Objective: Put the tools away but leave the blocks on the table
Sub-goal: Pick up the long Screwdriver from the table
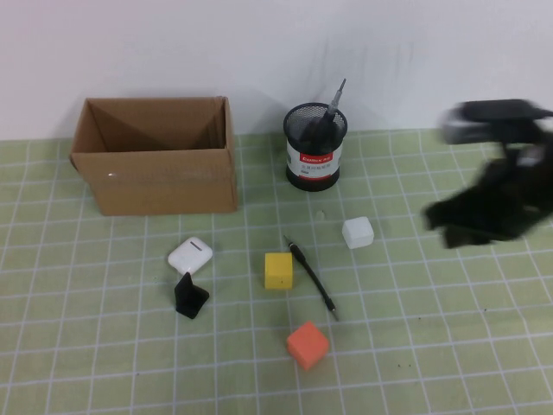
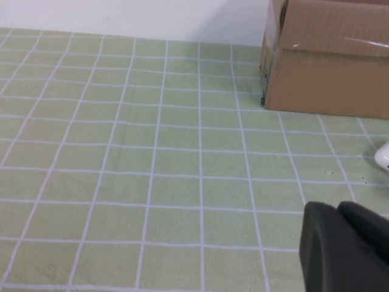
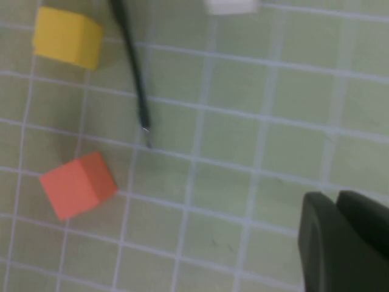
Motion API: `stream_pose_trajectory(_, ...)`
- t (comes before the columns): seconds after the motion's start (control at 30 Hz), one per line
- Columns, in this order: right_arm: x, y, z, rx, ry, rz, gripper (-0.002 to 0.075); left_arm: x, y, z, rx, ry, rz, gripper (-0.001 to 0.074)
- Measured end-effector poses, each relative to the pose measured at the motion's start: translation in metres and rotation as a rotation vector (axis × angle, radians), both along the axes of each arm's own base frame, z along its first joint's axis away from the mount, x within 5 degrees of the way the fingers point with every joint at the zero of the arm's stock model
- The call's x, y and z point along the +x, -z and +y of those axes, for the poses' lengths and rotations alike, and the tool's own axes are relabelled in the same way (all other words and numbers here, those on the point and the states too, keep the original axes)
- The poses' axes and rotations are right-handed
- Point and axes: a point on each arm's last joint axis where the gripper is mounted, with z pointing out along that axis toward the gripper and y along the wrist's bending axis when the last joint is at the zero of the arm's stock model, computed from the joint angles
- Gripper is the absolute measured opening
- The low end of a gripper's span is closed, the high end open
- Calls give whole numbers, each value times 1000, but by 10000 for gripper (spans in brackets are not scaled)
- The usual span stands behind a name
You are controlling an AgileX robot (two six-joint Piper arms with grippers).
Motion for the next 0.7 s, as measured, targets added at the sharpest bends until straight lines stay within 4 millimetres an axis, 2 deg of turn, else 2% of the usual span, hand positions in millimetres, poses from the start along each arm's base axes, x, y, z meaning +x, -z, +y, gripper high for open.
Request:
stream_pose_trajectory(0.2, 37, 16, 56, -79, -122, 42, -8, 0, 0, 0, 0, 0, 0, -3)
stream_pose_trajectory(0.33, 58, 22, 83, -115, -174, 41, 9, 0, 0, 0, 0, 0, 0, -3)
stream_pose_trajectory(0.43, 71, 29, 102, -135, -209, 45, 69, 0, 0, 0, 0, 0, 0, -3)
stream_pose_trajectory(0.6, 85, 57, 133, -161, -260, 77, 189, 0, 0, 0, 5, 2, 0, -3)
stream_pose_trajectory(0.7, 95, 68, 147, -162, -276, 77, 216, 0, 0, 0, 4, 1, 0, -3)
